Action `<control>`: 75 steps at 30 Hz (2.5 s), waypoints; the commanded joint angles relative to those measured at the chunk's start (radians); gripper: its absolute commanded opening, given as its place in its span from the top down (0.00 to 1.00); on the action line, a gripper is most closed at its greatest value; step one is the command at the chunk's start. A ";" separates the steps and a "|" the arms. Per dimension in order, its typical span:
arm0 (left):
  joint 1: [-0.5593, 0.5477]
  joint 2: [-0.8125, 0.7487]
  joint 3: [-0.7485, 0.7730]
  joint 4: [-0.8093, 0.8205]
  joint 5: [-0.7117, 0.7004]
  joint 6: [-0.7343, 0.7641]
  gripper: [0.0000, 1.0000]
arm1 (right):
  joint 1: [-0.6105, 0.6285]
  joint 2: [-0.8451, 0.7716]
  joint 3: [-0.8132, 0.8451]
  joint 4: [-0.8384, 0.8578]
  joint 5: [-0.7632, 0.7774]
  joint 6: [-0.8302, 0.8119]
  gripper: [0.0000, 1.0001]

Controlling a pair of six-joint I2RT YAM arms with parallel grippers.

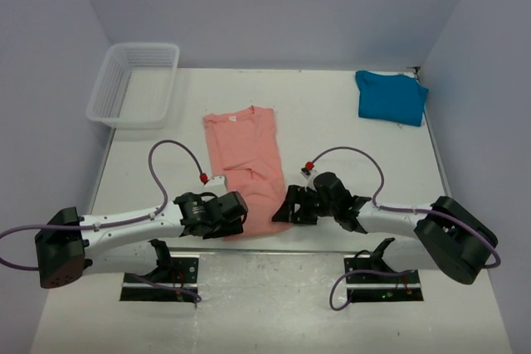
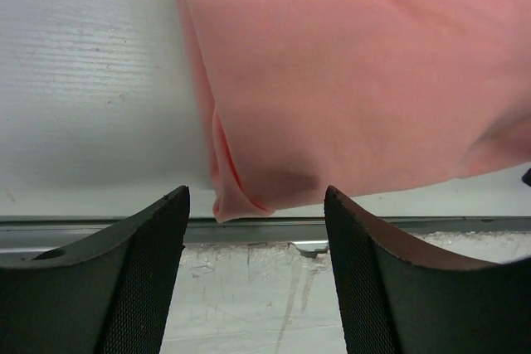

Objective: Fold and stack the t-shirts
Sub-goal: Fold the folded rectangular tshirt in 1/3 of the way

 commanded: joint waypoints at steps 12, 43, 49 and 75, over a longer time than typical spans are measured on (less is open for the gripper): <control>-0.005 -0.003 -0.072 0.019 -0.004 -0.064 0.30 | 0.044 0.038 -0.070 -0.107 0.045 0.032 0.39; -0.003 -0.158 -0.262 0.159 0.086 -0.090 0.47 | 0.084 0.152 -0.066 -0.056 0.037 0.075 0.50; -0.003 -0.152 -0.248 0.137 0.081 -0.089 0.46 | 0.110 0.173 -0.051 -0.062 0.039 0.094 0.52; 0.188 -0.256 -0.126 0.004 -0.111 0.115 0.36 | 0.114 0.141 -0.054 -0.078 0.065 0.069 0.50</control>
